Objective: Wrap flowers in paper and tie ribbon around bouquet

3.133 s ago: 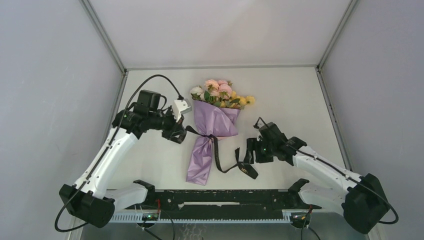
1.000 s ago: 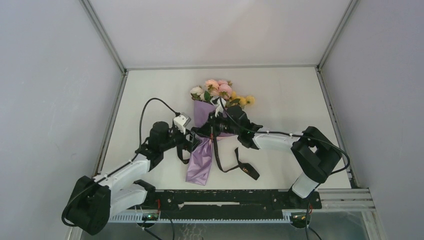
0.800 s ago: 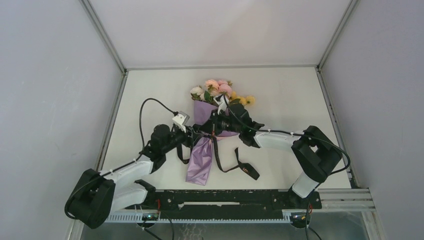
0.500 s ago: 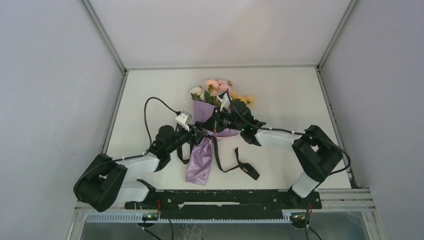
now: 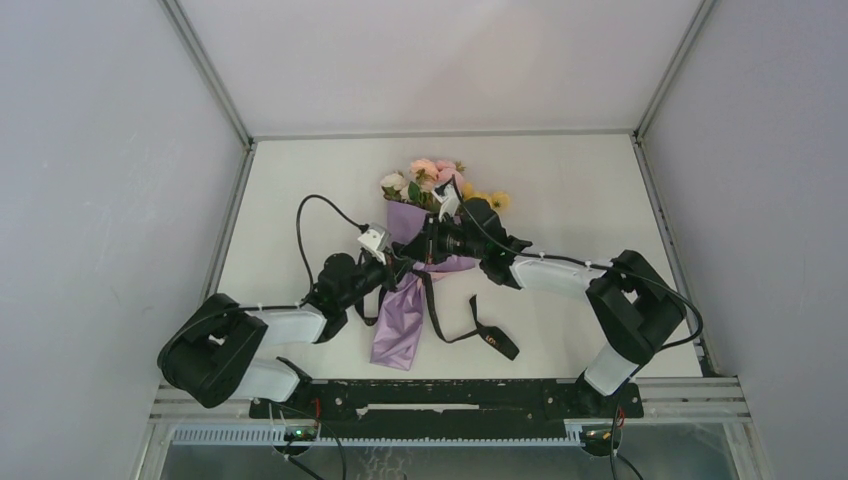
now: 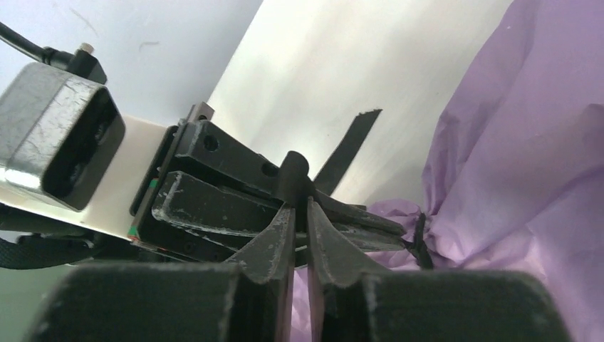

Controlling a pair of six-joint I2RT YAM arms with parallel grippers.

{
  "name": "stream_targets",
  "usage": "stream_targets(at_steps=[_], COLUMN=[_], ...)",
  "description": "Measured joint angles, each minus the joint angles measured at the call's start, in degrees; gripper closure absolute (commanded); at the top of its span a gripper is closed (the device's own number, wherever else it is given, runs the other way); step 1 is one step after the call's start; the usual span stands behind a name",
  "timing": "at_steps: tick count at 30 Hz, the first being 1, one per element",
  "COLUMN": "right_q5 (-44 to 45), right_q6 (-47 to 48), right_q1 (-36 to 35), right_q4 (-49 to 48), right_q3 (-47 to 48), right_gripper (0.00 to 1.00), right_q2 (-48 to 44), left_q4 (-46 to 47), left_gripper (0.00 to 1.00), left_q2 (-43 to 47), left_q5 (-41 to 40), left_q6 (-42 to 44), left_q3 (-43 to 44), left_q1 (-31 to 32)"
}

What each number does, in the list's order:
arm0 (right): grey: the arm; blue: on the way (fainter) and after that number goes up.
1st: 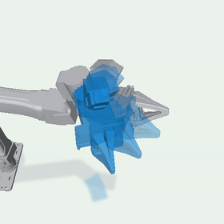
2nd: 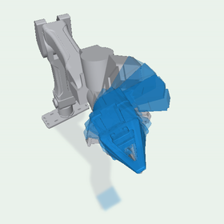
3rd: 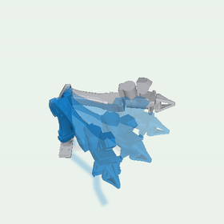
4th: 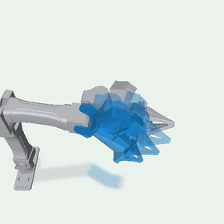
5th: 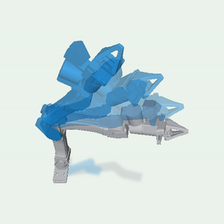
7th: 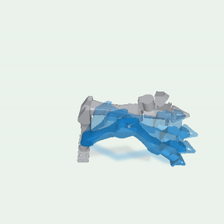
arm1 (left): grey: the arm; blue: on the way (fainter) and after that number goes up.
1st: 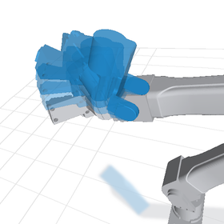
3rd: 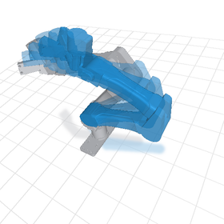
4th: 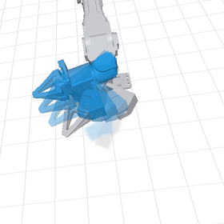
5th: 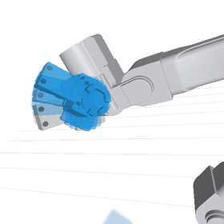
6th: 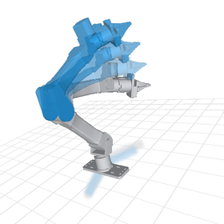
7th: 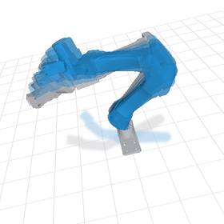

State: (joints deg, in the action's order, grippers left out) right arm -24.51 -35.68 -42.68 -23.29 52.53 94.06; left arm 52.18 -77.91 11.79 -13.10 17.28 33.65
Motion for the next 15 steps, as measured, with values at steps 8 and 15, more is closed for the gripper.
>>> stream_targets(at_steps=[8,15], right_q5=[9.9,21.0], right_q6=[2.2,1.1], right_q1=[5.2,6.9], right_q4=[27.8,55.5], right_q3=[0.4,-2.3], right_gripper=[0.41,0.35], right_q2=[-11.8,-21.5], left_q4=[0.0,-0.6], left_gripper=[1.0,1.0], left_q2=[0.9,2.2], left_q5=[0.3,3.1], left_q6=[3.7,9.7], left_q3=[-1.0,-1.6], left_q1=[0.1,0.1])
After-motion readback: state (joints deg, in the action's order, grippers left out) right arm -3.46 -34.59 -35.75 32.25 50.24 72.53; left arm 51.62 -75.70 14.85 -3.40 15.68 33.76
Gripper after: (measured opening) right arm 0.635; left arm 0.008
